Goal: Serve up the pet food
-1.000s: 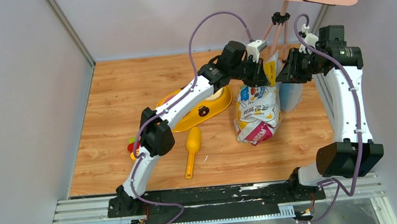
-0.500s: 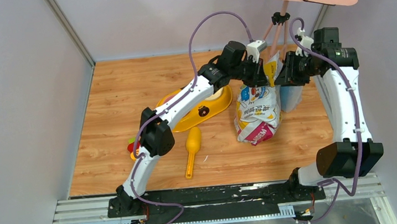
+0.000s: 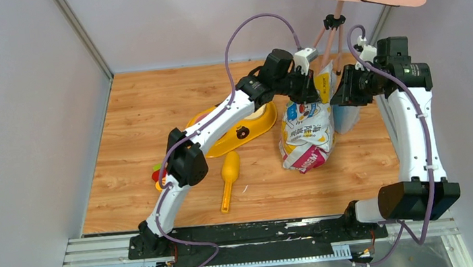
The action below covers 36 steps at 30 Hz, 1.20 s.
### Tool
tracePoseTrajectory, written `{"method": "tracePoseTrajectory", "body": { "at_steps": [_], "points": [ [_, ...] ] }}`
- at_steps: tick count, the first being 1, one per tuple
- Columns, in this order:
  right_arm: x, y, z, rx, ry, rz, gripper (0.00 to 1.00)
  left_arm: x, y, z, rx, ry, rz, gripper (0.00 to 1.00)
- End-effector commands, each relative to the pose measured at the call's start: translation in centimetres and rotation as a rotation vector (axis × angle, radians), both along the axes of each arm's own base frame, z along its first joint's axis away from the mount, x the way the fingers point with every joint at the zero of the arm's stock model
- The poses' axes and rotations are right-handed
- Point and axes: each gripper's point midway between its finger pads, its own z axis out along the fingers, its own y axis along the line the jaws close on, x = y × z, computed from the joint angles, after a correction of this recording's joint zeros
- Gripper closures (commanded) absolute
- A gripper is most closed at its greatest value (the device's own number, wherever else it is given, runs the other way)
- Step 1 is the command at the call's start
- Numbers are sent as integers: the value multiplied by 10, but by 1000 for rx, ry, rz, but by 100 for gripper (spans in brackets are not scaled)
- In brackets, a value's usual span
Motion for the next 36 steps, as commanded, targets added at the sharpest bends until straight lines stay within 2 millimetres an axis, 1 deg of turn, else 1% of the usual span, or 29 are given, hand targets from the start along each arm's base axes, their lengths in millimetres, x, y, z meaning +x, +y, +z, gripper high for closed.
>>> {"method": "tracePoseTrajectory", "body": {
  "at_steps": [1, 8, 12, 17, 23, 30, 32, 33, 34, 35, 36],
  "points": [
    [-9, -5, 0, -40, -4, -7, 70, -7, 8, 53, -78, -77, -5, 96],
    [-13, -5, -6, -40, 14, -6, 70, -7, 8, 55, -83, -77, -9, 96],
    [-8, -6, -9, -38, 23, -12, 71, -8, 8, 54, -83, -73, -10, 95],
    [0, -14, -12, -69, 34, -49, 71, -9, 8, 55, -83, -75, -12, 95],
    [1, -16, -15, -78, 42, -60, 72, -9, 9, 54, -79, -73, -17, 95],
    [-5, -16, -9, -86, 25, -52, 72, -9, 7, 55, -90, -65, -21, 94],
    [-6, -14, -6, -75, 14, -43, 72, -10, 6, 58, -102, -70, -26, 91],
    [-6, -12, -4, -68, 7, -39, 72, -11, 6, 62, -111, -75, -30, 83],
    [-5, -11, -2, -62, 2, -34, 73, -12, 5, 66, -123, -77, -37, 79],
    [-5, -11, -1, -61, -4, -33, 73, -12, 5, 71, -134, -82, -38, 69],
    [-4, -11, 0, -61, -5, -33, 73, -13, 4, 77, -151, -85, -40, 62]
  ]
}}
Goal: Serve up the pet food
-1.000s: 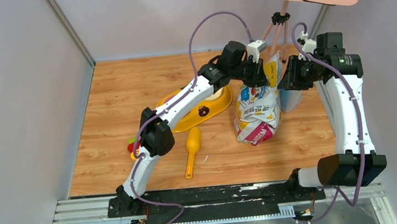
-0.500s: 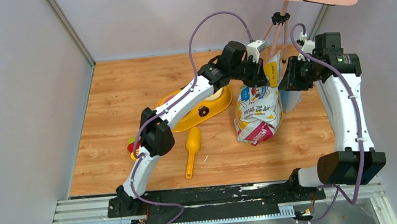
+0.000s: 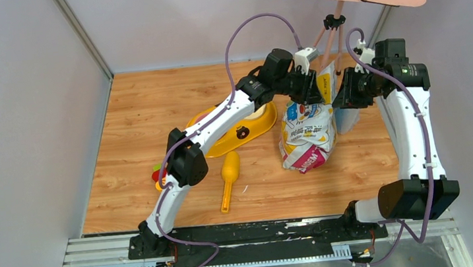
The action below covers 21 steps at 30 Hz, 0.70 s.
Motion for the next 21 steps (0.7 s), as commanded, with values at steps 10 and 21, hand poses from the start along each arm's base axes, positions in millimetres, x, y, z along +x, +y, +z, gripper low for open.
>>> {"method": "tracePoseTrajectory", "body": {
  "at_steps": [10, 21],
  "points": [
    [-3, 1, 12, -11, -43, 14, 73, -11, -11, 96, -246, -56, -27, 46],
    [-5, 1, 12, -12, -46, 16, 73, -4, -22, 82, -231, -31, 21, 53]
  ]
}}
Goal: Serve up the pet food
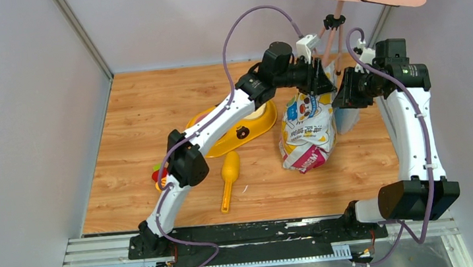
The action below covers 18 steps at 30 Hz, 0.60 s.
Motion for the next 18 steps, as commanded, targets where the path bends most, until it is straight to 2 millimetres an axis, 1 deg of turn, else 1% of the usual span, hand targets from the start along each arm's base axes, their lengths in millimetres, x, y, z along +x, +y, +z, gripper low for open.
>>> {"method": "tracePoseTrajectory", "body": {
  "at_steps": [1, 4, 11, 18],
  "points": [
    [-4, -2, 9, -23, -36, 6, 73, 4, -3, 20, -24, -51, 50, 54],
    [-4, -2, 8, -22, -33, 8, 73, 10, -1, 8, 16, -43, 83, 58],
    [-3, -1, 6, -19, -30, 8, 73, 6, -5, 0, 25, -31, 73, 60],
    [-3, -2, 3, -24, -24, 6, 73, 0, -13, -9, 25, -17, 46, 65]
  ]
}}
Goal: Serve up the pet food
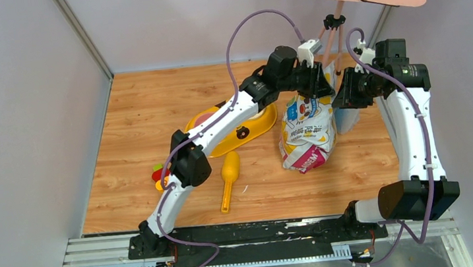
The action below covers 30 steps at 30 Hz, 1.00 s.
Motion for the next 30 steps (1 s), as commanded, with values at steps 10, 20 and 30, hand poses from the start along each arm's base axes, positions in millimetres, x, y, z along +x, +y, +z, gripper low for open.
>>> {"method": "tracePoseTrajectory", "body": {
  "at_steps": [10, 20, 30],
  "points": [
    [4, -12, 11, -62, -48, -23, 73, -6, -6, 11, -18, -45, -25, 100],
    [13, -21, 8, -78, -44, -52, 74, -13, 3, 26, -15, -82, -41, 100],
    [28, -19, 7, -51, -44, -50, 75, -18, 6, 34, -24, -82, -52, 100]
  ]
}}
